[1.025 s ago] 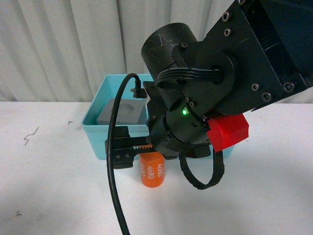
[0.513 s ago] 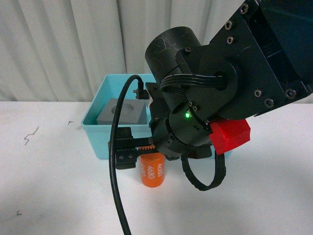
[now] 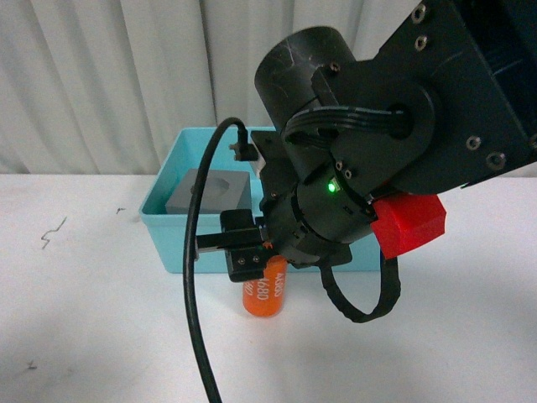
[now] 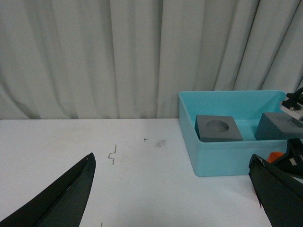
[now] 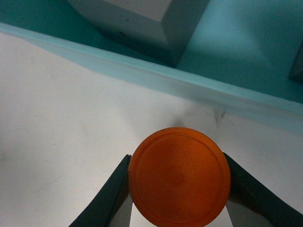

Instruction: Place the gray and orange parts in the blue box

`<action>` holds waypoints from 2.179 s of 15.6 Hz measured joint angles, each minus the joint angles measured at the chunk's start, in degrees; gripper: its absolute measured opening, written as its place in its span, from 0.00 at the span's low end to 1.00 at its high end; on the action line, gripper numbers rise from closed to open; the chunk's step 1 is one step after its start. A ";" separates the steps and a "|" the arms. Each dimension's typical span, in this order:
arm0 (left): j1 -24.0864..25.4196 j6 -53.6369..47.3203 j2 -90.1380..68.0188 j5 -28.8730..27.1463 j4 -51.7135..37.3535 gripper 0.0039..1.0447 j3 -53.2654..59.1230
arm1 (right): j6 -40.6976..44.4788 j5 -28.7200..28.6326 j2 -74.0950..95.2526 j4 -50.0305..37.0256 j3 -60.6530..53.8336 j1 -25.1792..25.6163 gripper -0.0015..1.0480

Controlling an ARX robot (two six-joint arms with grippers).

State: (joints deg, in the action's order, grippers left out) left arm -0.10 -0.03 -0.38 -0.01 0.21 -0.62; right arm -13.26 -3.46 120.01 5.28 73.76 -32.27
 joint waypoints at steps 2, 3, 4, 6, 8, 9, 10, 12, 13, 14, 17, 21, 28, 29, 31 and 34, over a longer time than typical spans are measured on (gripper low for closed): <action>0.00 0.00 0.00 0.00 0.00 0.94 0.00 | 1.51 -1.20 -3.76 -0.15 -0.94 -1.40 0.45; 0.00 0.00 0.00 0.00 0.00 0.94 0.00 | 2.43 -2.45 -5.70 -0.79 -1.11 -1.73 0.45; 0.00 0.00 0.00 0.00 0.00 0.94 0.00 | 3.19 -3.63 -8.20 -0.24 -1.07 -2.32 0.45; 0.00 0.00 0.02 0.00 0.00 0.94 0.00 | 4.50 -5.20 -11.58 -0.26 -0.22 -2.05 0.45; 0.00 0.00 0.00 0.02 0.00 0.94 0.00 | 5.35 -5.73 -12.87 -1.16 1.95 0.52 0.45; 0.00 0.00 0.00 0.00 0.00 0.94 0.00 | 5.38 -5.81 -12.87 -1.42 2.93 2.23 0.45; 0.00 0.00 0.00 0.00 0.00 0.94 0.00 | 5.22 -5.88 -12.68 -1.11 4.35 4.85 0.45; 0.00 0.00 0.00 0.02 0.00 0.94 0.00 | 5.18 -5.86 -11.26 -0.57 6.80 8.50 0.45; 0.00 0.00 0.00 0.00 0.00 0.94 0.00 | 5.16 -5.90 -10.38 -0.17 7.48 9.68 0.45; 0.00 0.00 0.00 0.00 0.00 0.94 0.02 | 5.07 -6.40 -9.18 -0.20 7.91 10.23 0.45; 0.00 0.00 0.00 0.00 0.00 0.94 0.00 | 4.94 -7.34 -5.92 -0.11 9.62 10.19 0.45; 0.00 0.00 0.00 0.00 0.00 0.94 0.00 | 4.96 -7.61 -1.14 -0.15 13.16 10.80 0.45; 0.00 0.00 0.00 0.00 0.00 0.94 0.02 | 5.03 -6.95 5.70 1.60 17.97 10.93 0.45; 0.00 0.00 0.02 0.00 0.00 0.94 0.00 | 5.01 -6.86 6.69 1.57 18.49 10.91 0.45; 0.00 0.00 0.00 0.02 0.00 0.94 0.00 | 5.25 -7.26 9.62 4.59 22.32 10.91 0.45; 0.00 0.00 0.00 -0.02 0.00 0.94 0.00 | 5.53 -7.28 13.57 7.19 28.37 10.88 0.45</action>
State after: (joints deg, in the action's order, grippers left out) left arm -0.10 -0.03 -0.38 -0.03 0.21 -0.62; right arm -7.73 -10.74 133.58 12.47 102.13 -21.39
